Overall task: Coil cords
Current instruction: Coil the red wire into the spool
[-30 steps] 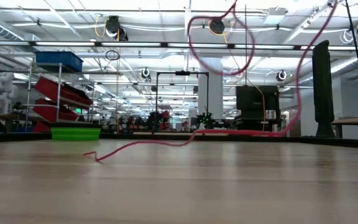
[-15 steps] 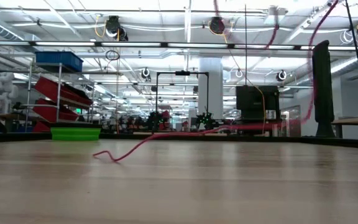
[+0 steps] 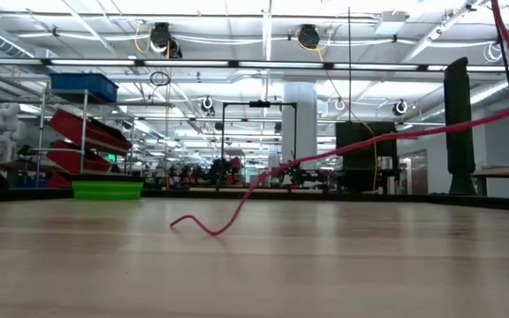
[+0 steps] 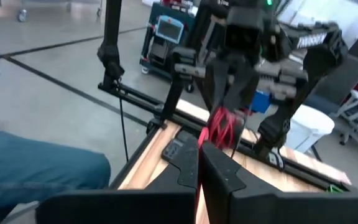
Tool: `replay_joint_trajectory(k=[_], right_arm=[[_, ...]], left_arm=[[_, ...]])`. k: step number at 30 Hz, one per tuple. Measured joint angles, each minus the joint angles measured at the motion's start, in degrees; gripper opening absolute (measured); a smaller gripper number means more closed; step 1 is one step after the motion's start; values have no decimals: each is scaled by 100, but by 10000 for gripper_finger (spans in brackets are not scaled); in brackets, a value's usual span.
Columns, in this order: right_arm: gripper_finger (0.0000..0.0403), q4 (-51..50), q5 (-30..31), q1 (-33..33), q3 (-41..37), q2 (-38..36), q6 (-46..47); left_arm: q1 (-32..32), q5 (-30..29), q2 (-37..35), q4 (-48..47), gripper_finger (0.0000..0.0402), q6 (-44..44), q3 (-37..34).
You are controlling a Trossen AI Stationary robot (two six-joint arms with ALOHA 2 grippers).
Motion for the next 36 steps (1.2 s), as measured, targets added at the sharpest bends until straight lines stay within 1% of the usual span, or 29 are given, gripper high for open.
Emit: replay_joint_trajectory(k=[6,11,18,25,28,32,36], right_arm=[[0,499,-9,-23,2,190,-525],[0,851,-41,-129,2,345,-909],[0,883,-67,-394,2,494,-1000],[0,881,-86,-638,2,572,-1045],[0,879,-111,-699,2,581,-1040],[0,914,-526,-803,2,666,-1038],[0,907,-674,-925,0,793,-1026]], left_arm=[[390,1099,184,14,0,-189,-2],[659,1725,382,101,0,-230,-2],[799,2512,506,455,0,-243,-7],[801,3000,547,551,0,-243,-7],[798,3095,582,679,0,-198,-7],[797,3165,604,879,0,-100,-7],[778,3363,613,1064,0,256,-7]])
